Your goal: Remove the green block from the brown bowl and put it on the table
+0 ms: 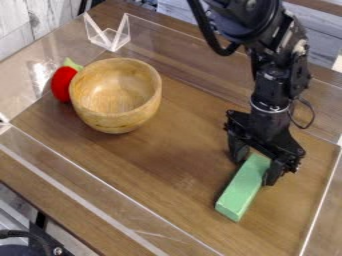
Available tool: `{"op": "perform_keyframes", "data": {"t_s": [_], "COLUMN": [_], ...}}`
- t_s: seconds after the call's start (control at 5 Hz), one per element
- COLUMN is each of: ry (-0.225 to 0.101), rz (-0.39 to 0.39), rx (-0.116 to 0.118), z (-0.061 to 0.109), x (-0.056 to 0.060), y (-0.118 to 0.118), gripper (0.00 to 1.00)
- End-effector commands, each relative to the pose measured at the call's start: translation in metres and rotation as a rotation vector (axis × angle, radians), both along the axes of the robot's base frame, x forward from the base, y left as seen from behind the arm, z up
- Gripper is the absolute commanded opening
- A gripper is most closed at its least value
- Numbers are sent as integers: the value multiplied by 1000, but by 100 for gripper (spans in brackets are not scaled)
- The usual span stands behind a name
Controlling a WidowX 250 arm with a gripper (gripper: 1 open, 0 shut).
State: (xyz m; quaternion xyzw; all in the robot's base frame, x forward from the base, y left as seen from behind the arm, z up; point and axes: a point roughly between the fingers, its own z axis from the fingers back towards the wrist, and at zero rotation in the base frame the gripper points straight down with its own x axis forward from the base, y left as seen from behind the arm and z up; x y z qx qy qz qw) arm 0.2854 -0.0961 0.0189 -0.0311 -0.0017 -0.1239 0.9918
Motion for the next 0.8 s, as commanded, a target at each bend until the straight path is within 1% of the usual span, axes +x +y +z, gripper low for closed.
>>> {"op": "perform_keyframes", "data": {"t_s": [0.0, 0.2, 0.4, 0.6], "ry": [-52, -48, -49, -49], "rz": [-42, -56, -68, -81], "rx": [-5, 3, 2, -7], "z": [17, 22, 23, 19], "x": [3, 0, -3, -5], "y": [-7, -12, -14, -11], "gripper": [100, 100, 100, 100]}}
